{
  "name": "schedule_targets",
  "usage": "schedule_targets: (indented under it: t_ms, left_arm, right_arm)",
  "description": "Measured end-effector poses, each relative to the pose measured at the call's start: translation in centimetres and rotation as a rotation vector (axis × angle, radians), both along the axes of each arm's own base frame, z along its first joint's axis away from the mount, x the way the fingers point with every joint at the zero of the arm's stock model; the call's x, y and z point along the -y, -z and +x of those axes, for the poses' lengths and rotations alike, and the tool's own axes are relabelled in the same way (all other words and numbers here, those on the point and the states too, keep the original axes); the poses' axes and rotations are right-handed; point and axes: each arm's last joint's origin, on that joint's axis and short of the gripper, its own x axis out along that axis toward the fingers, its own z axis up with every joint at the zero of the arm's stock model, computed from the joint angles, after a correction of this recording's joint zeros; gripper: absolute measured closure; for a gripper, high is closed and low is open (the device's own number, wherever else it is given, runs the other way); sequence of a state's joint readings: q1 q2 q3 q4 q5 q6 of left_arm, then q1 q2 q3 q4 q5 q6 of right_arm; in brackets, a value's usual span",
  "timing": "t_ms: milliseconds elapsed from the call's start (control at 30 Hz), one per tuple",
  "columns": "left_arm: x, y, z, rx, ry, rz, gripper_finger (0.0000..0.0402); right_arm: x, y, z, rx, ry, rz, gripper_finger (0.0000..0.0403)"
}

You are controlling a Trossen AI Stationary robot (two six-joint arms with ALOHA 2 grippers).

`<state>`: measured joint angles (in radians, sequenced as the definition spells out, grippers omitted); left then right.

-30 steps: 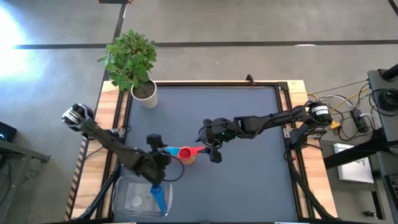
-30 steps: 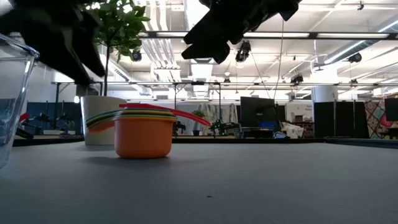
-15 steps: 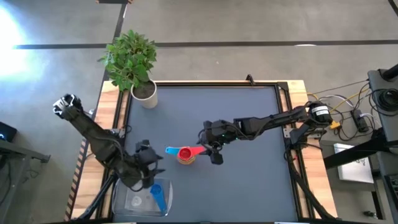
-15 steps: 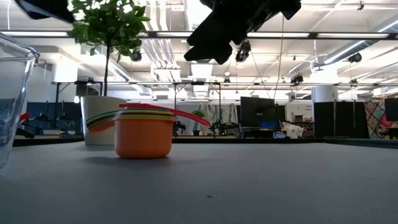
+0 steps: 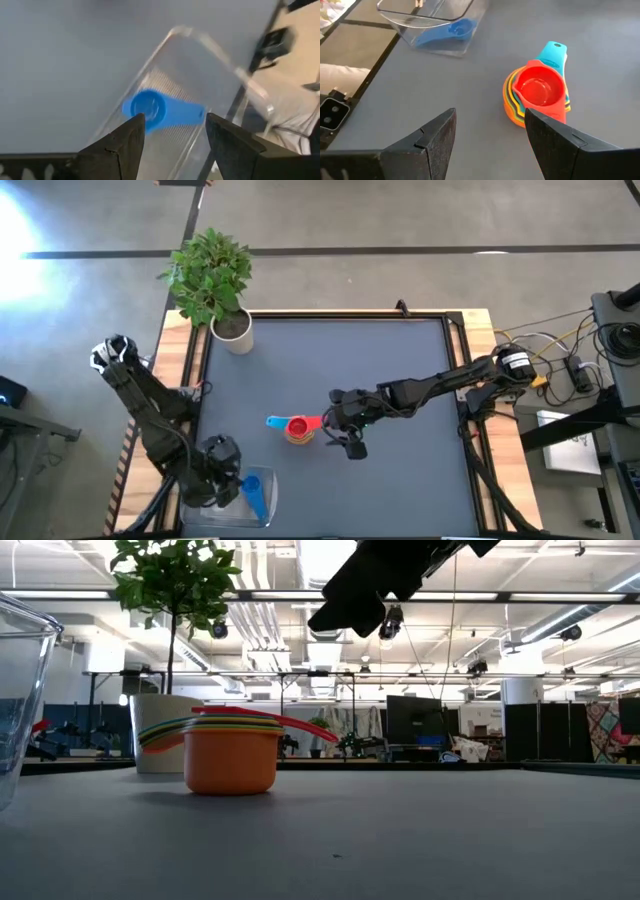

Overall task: Nest measuring cups in basket
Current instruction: Stack the blue measuring cup into the red measuring cup

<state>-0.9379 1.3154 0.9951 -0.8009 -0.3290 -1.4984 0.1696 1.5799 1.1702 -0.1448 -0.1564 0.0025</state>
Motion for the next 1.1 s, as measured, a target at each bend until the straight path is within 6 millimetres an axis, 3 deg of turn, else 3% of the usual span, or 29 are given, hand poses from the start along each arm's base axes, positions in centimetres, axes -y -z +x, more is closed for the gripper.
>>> schedule_targets:
  t_ms: [167, 367, 567, 833, 1100]
  left_arm:
    - [1.4, 2.0, 0.4, -0.185, -0.024, -0.063, 0.0210]
    - [2.8, 3.8, 1.6, -0.255, -0.103, -0.048, 0.0210]
    - [3.2, 5.4, 2.3, -0.328, -0.250, -0.048, 0.0210]
    - [3.7, 6.7, 2.6, -0.354, -0.286, -0.034, 0.0210]
    - [3.0, 7.7, 2.2, -0.370, -0.327, -0.013, 0.0210]
  right_arm:
    - [-0.1, 0.1, -0.1, -0.016, 0.000, 0.000, 0.0177]
    - [-0.4, 0.2, -0.2, -0.026, -0.008, 0.000, 0.0177]
    - [-0.3, 0.3, -0.3, -0.034, -0.006, -0.003, 0.0177]
    - [-0.5, 0.3, -0.3, -0.039, -0.014, -0.004, 0.0177]
    - [-2.1, 0.3, -0.7, -0.036, -0.070, -0.019, 0.0177]
